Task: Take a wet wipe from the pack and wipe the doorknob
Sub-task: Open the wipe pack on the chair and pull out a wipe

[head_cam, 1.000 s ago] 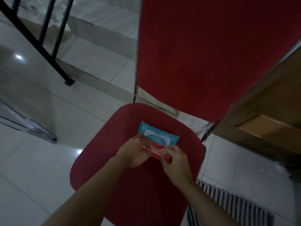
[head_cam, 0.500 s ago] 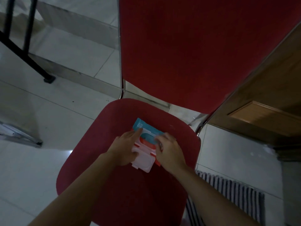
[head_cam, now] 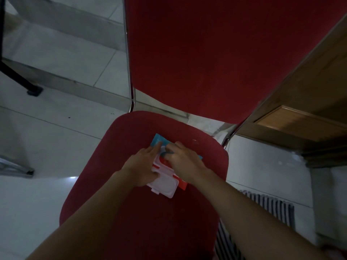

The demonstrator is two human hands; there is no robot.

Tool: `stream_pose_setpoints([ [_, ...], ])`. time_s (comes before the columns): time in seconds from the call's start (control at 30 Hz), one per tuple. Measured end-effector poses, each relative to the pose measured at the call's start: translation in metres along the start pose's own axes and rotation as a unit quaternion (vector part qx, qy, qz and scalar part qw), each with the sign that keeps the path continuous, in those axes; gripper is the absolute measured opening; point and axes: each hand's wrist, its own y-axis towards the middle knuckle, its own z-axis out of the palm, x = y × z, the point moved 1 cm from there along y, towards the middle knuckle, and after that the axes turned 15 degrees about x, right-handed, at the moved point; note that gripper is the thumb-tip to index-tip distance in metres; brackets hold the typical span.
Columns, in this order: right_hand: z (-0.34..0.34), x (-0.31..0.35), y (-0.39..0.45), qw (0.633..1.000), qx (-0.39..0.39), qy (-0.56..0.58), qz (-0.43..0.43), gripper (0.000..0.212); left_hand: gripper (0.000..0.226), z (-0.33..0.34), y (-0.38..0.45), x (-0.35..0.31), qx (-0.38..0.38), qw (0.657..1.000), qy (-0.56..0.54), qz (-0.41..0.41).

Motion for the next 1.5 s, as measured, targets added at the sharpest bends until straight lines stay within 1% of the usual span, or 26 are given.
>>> stream_pose_setpoints([
  [0.13,-0.007,0.001,-0.006,0.999,-0.024,-0.004,-0.022,0.021,0.078,0.003,0.003,-0.002,0.003,1.0,0.027,-0.009],
  [0.23,-0.005,-0.002,-0.013,1.0,-0.002,0.023,0.003,0.024,0.067,0.007,0.005,-0.006,0.006,0.998,0.053,-0.029],
  [0.3,-0.004,-0.005,-0.02,0.999,-0.018,0.045,0.017,0.018,0.06,0.009,0.006,-0.008,-0.008,0.997,0.065,-0.045],
  [0.37,0.0,-0.008,-0.028,0.997,-0.04,0.056,0.018,0.01,0.055,0.01,0.007,-0.01,-0.032,0.996,0.056,-0.055],
  [0.43,0.007,-0.011,-0.036,0.997,-0.02,0.06,0.038,0.011,0.051,0.013,0.006,-0.012,-0.05,0.997,0.022,-0.056],
  [0.5,0.013,-0.011,-0.046,0.996,-0.021,0.05,0.064,0.015,0.05,0.014,0.006,-0.012,-0.056,0.997,0.005,-0.055],
  [0.57,0.016,-0.01,-0.05,0.995,-0.023,0.054,0.085,0.014,0.05,0.014,0.007,-0.011,-0.056,0.997,0.001,-0.059],
  [0.67,0.015,-0.006,-0.052,0.989,-0.02,0.084,0.118,0.015,0.048,0.015,0.008,-0.011,-0.054,0.997,0.004,-0.06],
  [0.77,0.013,0.0,-0.048,0.973,-0.034,0.14,0.179,0.032,0.044,0.015,0.01,-0.013,-0.073,0.995,-0.01,-0.071],
  [0.87,0.014,0.008,-0.037,0.952,-0.06,0.156,0.257,0.042,0.039,0.017,0.014,-0.017,-0.127,0.987,-0.039,-0.086],
  [1.0,0.014,0.022,-0.021,0.942,-0.085,0.142,0.292,0.025,0.038,0.024,0.017,-0.019,-0.178,0.978,-0.054,-0.096],
  [1.07,0.016,0.024,-0.019,0.933,-0.107,0.164,0.303,0.026,0.039,0.026,0.019,-0.015,-0.181,0.978,-0.046,-0.09],
  [1.13,0.017,0.022,-0.021,0.924,-0.124,0.192,0.306,0.032,0.04,0.026,0.019,-0.011,-0.18,0.979,-0.04,-0.082],
  [1.2,0.017,0.02,-0.023,0.921,-0.116,0.211,0.306,0.035,0.041,0.026,0.019,-0.009,-0.18,0.98,-0.035,-0.074],
  [1.33,0.018,0.018,-0.025,0.918,-0.092,0.229,0.31,0.021,0.04,0.024,0.019,-0.007,-0.174,0.982,-0.032,-0.067],
  [1.5,0.016,0.021,-0.019,0.922,-0.08,0.165,0.342,0.023,0.039,0.022,0.019,-0.008,-0.177,0.982,-0.032,-0.065],
])
